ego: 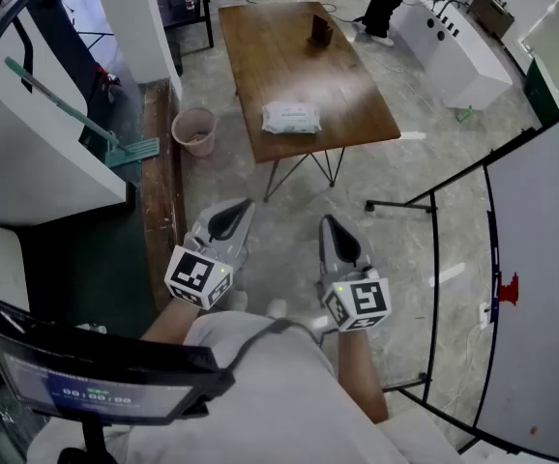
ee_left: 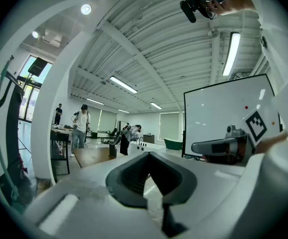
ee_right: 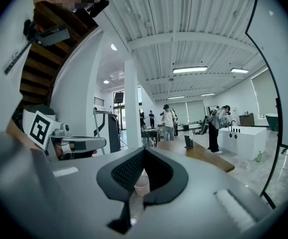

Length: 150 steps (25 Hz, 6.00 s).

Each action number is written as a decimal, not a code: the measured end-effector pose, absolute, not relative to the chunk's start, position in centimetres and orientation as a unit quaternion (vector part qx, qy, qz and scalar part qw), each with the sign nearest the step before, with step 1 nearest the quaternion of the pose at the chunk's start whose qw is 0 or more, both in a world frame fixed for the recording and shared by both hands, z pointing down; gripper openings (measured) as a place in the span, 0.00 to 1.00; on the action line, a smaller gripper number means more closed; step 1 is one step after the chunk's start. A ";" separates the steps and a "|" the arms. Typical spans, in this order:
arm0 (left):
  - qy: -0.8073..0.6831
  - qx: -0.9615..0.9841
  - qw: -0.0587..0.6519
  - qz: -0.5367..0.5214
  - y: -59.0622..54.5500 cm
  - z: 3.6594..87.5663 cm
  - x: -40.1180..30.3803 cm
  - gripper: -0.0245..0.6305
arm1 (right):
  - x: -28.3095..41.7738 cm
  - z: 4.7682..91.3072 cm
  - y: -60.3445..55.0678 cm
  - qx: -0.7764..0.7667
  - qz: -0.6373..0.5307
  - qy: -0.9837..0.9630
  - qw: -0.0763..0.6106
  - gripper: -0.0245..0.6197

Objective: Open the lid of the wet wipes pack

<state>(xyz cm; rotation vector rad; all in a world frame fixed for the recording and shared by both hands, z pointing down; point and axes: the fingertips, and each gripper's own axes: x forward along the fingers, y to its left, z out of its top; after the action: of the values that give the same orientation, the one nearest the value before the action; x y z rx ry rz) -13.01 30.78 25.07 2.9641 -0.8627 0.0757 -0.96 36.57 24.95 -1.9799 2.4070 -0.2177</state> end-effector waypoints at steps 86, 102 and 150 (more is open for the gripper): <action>-0.323 0.943 0.058 0.048 10.6 27.4 -4.4 0.05 | 8.0 28.5 14.3 -0.553 -0.108 0.826 -0.020 0.05; -0.363 0.929 0.058 0.049 6.2 28.4 0.9 0.05 | 12.9 30.5 9.3 -0.510 -0.115 0.852 -0.036 0.05; -0.283 0.933 0.047 0.217 -4.5 45.9 2.1 0.12 | 7.5 45.6 -3.2 -0.432 -0.075 0.859 -0.264 0.17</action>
<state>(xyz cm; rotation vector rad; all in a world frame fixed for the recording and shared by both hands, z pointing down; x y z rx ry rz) 2.09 -4.50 45.91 2.8471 -0.8633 0.6631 7.55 -3.22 45.62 -1.6452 3.2743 -0.2872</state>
